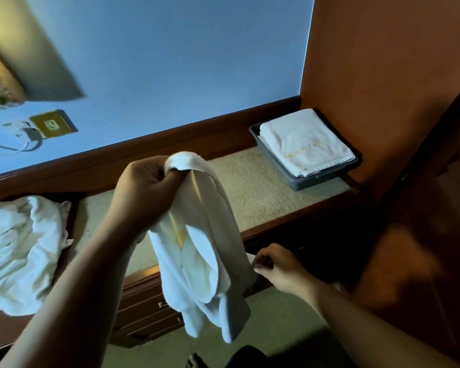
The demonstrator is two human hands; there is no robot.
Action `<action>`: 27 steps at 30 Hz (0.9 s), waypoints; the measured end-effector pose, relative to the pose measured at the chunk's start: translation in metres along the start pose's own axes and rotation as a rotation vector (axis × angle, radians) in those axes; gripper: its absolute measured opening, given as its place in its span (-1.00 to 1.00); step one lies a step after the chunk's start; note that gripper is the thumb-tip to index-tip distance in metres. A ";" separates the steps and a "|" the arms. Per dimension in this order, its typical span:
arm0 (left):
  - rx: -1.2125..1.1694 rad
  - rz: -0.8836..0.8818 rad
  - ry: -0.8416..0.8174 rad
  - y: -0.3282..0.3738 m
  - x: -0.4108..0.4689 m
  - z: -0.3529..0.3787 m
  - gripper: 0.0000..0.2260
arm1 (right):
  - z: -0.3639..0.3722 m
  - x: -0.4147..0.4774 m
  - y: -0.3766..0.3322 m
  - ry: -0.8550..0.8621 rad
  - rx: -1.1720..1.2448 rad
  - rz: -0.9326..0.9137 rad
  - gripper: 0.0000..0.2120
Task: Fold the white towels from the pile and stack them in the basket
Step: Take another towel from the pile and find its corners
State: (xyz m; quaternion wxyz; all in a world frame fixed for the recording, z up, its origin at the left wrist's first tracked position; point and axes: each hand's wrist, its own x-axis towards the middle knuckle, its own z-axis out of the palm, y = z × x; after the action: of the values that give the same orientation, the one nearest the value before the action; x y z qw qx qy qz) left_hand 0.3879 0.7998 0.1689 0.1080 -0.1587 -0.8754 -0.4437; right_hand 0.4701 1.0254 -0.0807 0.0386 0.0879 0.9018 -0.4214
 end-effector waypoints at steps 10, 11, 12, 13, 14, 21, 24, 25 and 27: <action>0.148 0.076 -0.258 -0.011 0.004 0.001 -0.78 | -0.012 0.014 -0.086 0.204 0.286 -0.281 -0.54; 0.164 0.078 -0.286 -0.012 0.004 0.004 -0.78 | -0.012 0.020 -0.089 0.267 0.202 -0.304 -0.63; 0.168 0.073 -0.295 -0.012 0.004 0.004 -0.79 | -0.012 0.026 -0.088 0.308 0.133 -0.307 -0.70; 0.158 0.064 -0.281 -0.013 0.006 0.003 -0.82 | -0.010 0.032 -0.084 0.296 0.097 -0.272 -0.75; 0.137 0.055 -0.247 -0.014 0.008 0.000 -0.84 | -0.008 0.037 -0.077 0.235 0.114 -0.198 -0.78; 0.137 0.003 -0.006 -0.030 0.039 -0.042 -0.73 | 0.001 0.053 0.008 0.126 0.041 0.233 -0.82; 0.165 -0.039 0.042 -0.036 0.048 -0.053 -0.71 | 0.002 0.057 0.015 0.098 -0.047 0.304 -0.81; 0.163 -0.035 0.021 -0.037 0.050 -0.053 -0.73 | 0.003 0.061 0.007 0.115 -0.014 0.237 -0.83; 0.179 -0.001 -0.063 -0.036 0.051 -0.047 -0.76 | 0.005 0.067 -0.020 0.131 0.158 0.060 -0.87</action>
State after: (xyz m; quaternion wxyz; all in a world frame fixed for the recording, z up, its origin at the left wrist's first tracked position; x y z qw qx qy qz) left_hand 0.3294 0.7511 0.1865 0.0940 -0.1618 -0.9145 -0.3588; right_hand 0.4000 1.0169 -0.0786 -0.0147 0.1449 0.8634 -0.4830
